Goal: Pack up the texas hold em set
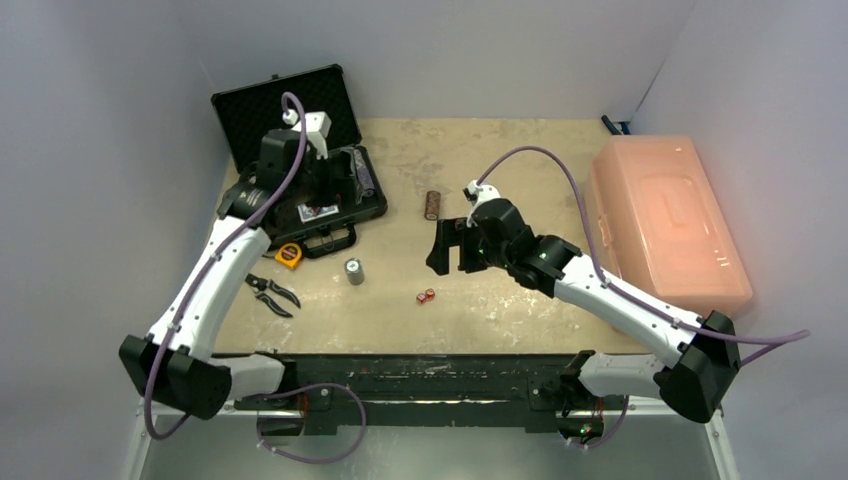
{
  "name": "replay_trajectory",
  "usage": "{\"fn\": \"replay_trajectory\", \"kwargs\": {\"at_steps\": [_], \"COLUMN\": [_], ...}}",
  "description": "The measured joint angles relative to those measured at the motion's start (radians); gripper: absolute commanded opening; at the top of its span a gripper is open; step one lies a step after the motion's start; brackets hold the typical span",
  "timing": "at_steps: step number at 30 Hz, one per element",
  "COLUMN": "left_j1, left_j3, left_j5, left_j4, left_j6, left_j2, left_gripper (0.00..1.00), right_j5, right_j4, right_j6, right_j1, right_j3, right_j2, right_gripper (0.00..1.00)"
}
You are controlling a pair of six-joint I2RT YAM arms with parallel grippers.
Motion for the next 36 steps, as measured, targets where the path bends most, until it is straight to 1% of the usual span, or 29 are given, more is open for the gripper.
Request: {"fn": "replay_trajectory", "kwargs": {"at_steps": [5,9,14,16,22,30,36], "left_j1": [0.000,0.000,0.000,0.000,0.000,0.000,0.000], "left_j3": [-0.124,-0.191,-0.353,-0.414,-0.434,-0.438,-0.438], "left_j5": [-0.014,-0.026,-0.066,-0.073,-0.097,-0.112,-0.106], "left_j4": [-0.039,-0.077,-0.068,-0.070,-0.072,-0.069,-0.068], "left_j6": [0.011,0.035,0.061,0.062,0.063,0.062,0.063], "left_j2": [-0.176,-0.306,-0.497,-0.547,-0.536,-0.583,-0.590], "left_gripper": [1.00,1.00,1.00,1.00,1.00,1.00,0.99], "right_j5": [0.000,0.000,0.005,0.010,0.050,0.088,0.105], "right_j4": [-0.006,-0.007,-0.009,-0.011,-0.024,-0.025,-0.020], "right_j6": [0.056,0.099,0.151,0.170,0.227,0.290,0.318], "right_j1": [0.000,0.006,0.028,0.042,0.075,0.105,0.128], "right_j3": [-0.049,-0.057,-0.056,-0.056,-0.050,-0.037,-0.034], "right_j2": [0.001,0.021,0.110,0.148,0.235,0.304,0.357], "right_gripper": [0.99,0.99,0.97,0.96,0.90,0.76,0.69]}}
